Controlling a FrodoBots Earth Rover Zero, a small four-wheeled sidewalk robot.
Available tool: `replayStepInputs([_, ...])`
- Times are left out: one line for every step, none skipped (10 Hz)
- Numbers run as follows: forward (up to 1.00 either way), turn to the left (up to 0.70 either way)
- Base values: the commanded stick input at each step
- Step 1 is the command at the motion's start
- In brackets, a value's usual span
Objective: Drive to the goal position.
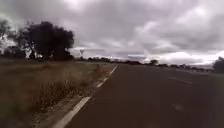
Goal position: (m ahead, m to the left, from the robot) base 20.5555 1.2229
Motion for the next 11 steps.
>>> replayStepInputs([0.85, -0.15])
replayStepInputs([0.85, -0.10])
replayStepInputs([0.85, -0.04])
replayStepInputs([0.85, -0.25])
replayStepInputs([0.85, -0.14])
replayStepInputs([0.85, -0.04])
replayStepInputs([0.85, -0.09])
replayStepInputs([0.85, -0.06])
replayStepInputs([0.85, -0.03])
replayStepInputs([0.85, -0.26])
replayStepInputs([0.85, -0.20])
